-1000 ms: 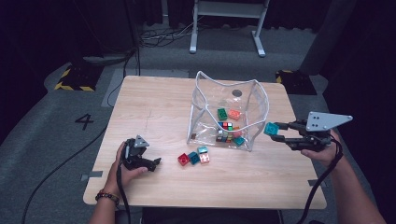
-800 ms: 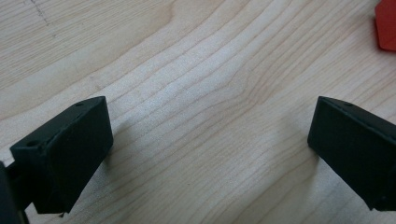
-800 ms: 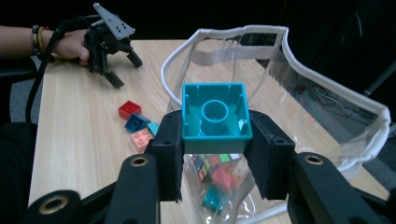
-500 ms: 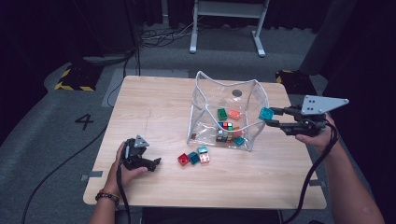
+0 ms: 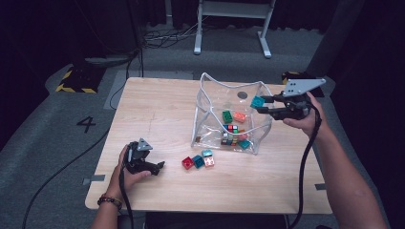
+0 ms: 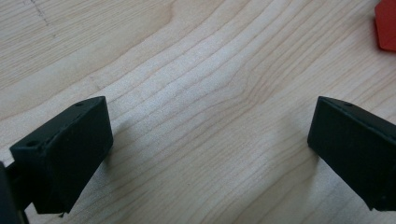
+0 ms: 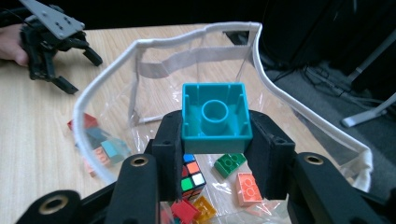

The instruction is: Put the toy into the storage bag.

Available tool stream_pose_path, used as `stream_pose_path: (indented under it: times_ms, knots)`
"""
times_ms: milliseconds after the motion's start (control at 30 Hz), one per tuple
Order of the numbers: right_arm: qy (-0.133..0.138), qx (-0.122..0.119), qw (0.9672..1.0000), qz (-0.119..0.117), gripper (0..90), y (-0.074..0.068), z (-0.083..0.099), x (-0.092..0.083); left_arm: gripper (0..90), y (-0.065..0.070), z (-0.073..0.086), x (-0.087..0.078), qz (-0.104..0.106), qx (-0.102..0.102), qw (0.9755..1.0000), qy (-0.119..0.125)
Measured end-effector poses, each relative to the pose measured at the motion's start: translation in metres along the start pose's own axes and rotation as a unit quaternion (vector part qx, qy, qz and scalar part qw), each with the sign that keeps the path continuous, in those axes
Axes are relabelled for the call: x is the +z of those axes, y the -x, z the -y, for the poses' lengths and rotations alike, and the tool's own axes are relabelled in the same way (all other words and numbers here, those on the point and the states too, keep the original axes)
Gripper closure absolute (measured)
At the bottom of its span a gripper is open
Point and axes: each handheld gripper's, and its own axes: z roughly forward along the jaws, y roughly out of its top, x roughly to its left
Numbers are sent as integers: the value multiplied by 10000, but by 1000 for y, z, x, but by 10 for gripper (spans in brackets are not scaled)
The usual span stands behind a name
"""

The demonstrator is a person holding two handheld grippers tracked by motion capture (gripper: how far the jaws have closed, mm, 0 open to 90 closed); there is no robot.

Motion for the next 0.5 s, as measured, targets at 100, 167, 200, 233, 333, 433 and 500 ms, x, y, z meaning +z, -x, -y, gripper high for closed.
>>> stream_pose_path:
  times_ms: [100, 167, 200, 233, 333, 433, 500]
  knots:
    - [-262, 10, 9997, -15, 596, 8, -4, 15, 3, 0, 0, 0, 1, -1, 10000, -3]
    - [-388, 62, 9992, -10, 596, 12, -5, 23, 3, 0, 0, 0, 0, -1, 10000, 1]
    - [-488, 60, 9988, -8, 596, 14, -6, 28, 3, 0, 0, 0, 0, -2, 10000, -3]
    - [-551, 39, 9985, 8, 596, 15, -6, 30, 3, 0, 0, 0, -1, 1, 10000, 1]
    - [-765, 104, 9970, -30, 596, 22, -6, 41, 3, 0, 0, 0, 8, -23, 10000, -13]
    - [-1111, 7, 9938, -51, 596, 24, -7, 52, 3, 0, 0, 0, 11, -34, 10000, -18]
    - [-1251, -107, 9920, -130, 595, 25, -7, 58, 3, 0, 0, 0, 11, -36, 10000, -20]
